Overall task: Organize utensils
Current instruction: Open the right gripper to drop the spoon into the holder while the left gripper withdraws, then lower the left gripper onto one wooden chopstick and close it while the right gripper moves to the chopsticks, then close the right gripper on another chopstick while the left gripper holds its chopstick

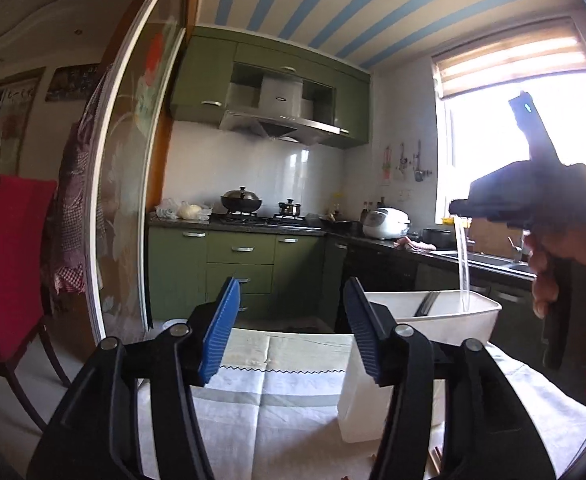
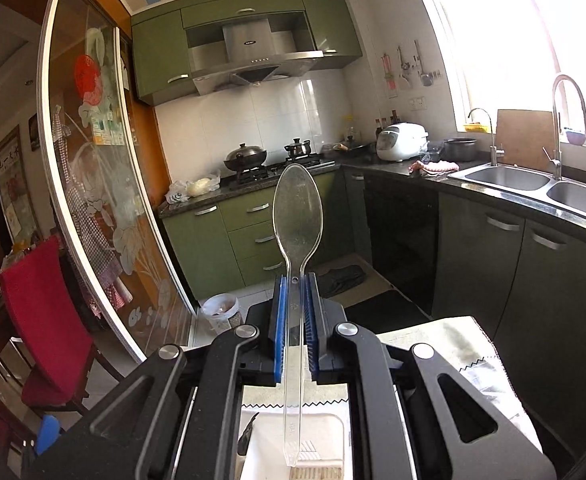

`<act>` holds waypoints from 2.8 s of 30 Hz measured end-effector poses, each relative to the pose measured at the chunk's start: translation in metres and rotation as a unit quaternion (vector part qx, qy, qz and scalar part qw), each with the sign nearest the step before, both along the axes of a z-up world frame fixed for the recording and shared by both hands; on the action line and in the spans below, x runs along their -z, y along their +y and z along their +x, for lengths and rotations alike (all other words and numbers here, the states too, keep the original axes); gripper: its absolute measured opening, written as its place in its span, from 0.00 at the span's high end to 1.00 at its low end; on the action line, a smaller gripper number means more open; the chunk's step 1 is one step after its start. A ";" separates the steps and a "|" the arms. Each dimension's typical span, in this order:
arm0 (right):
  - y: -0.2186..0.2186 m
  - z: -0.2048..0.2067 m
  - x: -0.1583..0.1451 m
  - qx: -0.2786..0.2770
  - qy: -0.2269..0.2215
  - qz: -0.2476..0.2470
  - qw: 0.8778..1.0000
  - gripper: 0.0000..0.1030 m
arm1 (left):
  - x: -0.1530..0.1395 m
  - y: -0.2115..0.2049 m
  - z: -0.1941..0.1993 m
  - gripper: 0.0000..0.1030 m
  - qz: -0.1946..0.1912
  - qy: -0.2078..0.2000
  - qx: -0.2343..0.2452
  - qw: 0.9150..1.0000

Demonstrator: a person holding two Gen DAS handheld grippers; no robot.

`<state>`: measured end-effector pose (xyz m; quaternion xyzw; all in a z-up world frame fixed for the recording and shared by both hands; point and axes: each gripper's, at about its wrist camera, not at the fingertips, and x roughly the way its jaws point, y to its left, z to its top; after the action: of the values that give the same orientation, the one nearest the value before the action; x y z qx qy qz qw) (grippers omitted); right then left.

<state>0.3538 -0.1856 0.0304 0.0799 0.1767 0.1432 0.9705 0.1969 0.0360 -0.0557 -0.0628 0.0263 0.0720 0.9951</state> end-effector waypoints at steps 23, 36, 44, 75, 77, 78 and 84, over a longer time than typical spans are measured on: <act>-0.036 -0.089 0.063 -0.028 0.019 -0.010 0.999 0.77 | 0.009 0.015 0.041 0.37 -0.046 0.171 0.014 0.984; -0.118 -0.162 0.140 -0.020 0.151 0.042 0.987 0.74 | 0.086 -0.014 0.058 0.58 -0.091 0.492 0.085 0.862; -0.125 -0.168 0.144 -0.035 0.165 0.041 0.985 0.74 | 0.090 -0.028 0.042 0.66 -0.065 0.525 0.084 0.844; -0.053 -0.108 0.184 -0.114 0.347 -0.057 0.929 0.77 | 0.085 -0.023 0.042 0.92 0.015 0.560 0.086 0.824; -0.045 -0.102 0.191 -0.115 0.363 -0.066 0.922 0.80 | 0.085 -0.020 0.042 0.92 0.020 0.558 0.087 0.825; -0.042 -0.100 0.194 -0.116 0.369 -0.069 0.920 0.80 | 0.086 -0.018 0.043 0.92 0.019 0.557 0.089 0.825; -0.032 -0.096 0.202 -0.107 0.383 -0.089 0.913 0.83 | 0.086 -0.019 0.042 0.92 0.034 0.549 0.096 0.829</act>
<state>0.2575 -0.2173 -0.1715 0.0226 0.5540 0.1879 0.8107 0.2384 0.0168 -0.1422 0.0239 0.5720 -0.0001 0.8199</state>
